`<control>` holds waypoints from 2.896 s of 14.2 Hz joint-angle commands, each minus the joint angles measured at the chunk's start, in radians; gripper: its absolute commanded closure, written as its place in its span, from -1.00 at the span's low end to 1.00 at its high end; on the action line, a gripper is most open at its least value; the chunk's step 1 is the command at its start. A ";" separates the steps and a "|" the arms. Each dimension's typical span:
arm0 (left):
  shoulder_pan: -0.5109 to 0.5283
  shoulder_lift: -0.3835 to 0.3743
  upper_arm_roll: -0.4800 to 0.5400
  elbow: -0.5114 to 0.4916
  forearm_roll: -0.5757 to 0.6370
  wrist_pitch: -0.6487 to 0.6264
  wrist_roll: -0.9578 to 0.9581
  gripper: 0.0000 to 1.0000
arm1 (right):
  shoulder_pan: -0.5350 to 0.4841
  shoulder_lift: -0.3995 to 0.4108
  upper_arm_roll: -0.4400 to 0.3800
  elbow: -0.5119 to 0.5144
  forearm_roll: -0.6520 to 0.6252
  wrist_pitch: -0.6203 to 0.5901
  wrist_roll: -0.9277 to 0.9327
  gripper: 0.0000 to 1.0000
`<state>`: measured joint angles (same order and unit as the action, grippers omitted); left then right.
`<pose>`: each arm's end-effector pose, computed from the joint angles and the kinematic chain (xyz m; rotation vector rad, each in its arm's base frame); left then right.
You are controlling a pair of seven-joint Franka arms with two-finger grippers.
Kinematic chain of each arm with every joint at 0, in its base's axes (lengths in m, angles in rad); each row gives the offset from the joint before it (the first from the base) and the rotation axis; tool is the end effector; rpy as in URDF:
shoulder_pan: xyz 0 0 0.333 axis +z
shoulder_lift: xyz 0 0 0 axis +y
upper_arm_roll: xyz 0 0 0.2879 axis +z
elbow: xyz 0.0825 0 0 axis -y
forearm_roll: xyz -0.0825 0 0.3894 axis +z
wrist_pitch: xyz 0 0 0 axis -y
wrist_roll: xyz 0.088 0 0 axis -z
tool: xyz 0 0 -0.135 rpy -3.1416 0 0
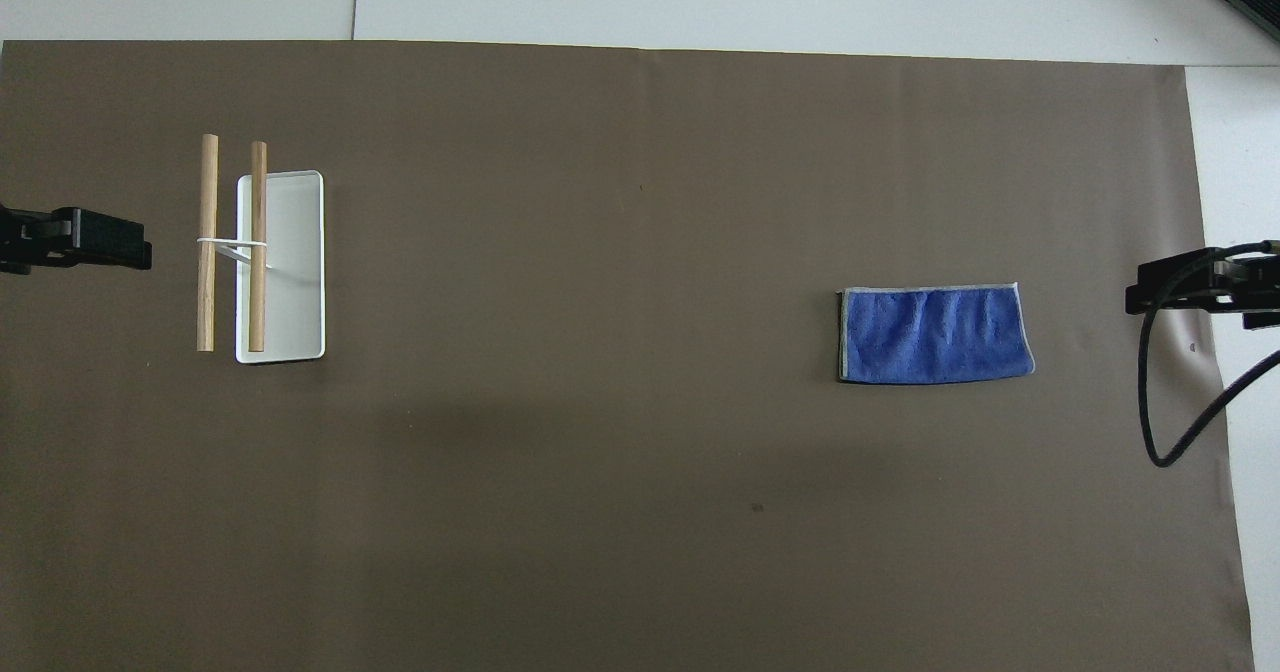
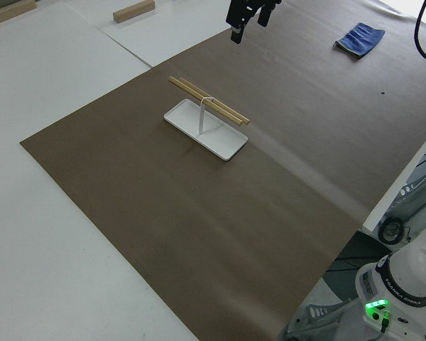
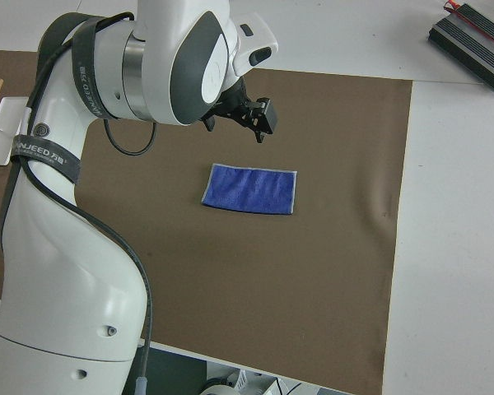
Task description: Right arm passes towel to left arm to hang
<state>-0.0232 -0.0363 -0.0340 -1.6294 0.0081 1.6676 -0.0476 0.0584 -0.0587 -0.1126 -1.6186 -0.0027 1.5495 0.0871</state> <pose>0.5601 -0.0313 0.5694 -3.1340 0.0158 -0.1174 0.5397 -0.0312 0.5759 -3.1300 0.2212 0.0170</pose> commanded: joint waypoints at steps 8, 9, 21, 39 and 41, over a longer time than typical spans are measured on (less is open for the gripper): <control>-0.007 -0.014 0.006 -0.013 -0.008 -0.014 -0.021 -1.00 | -0.019 -0.015 0.004 -0.026 0.000 -0.002 -0.049 -1.00; -0.004 -0.016 0.006 -0.013 -0.008 -0.014 -0.021 -1.00 | -0.019 -0.016 0.004 -0.027 0.000 -0.002 -0.049 -1.00; 0.003 -0.016 0.011 -0.013 -0.010 -0.014 -0.020 -1.00 | -0.003 0.020 0.007 -0.303 0.003 0.383 -0.093 -1.00; 0.003 -0.016 0.011 -0.013 -0.008 -0.014 -0.020 -1.00 | -0.002 0.244 0.011 -0.646 0.119 0.959 -0.296 -1.00; 0.003 -0.016 0.011 -0.013 -0.008 -0.014 -0.020 -1.00 | -0.012 0.257 0.011 -0.646 0.119 0.974 -0.316 -1.00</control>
<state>-0.0212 -0.0365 -0.0257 -1.6294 0.0081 1.6629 -0.0591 0.0670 0.1844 -0.1076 -2.2578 0.0950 2.4935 -0.1796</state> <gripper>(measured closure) 0.000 0.000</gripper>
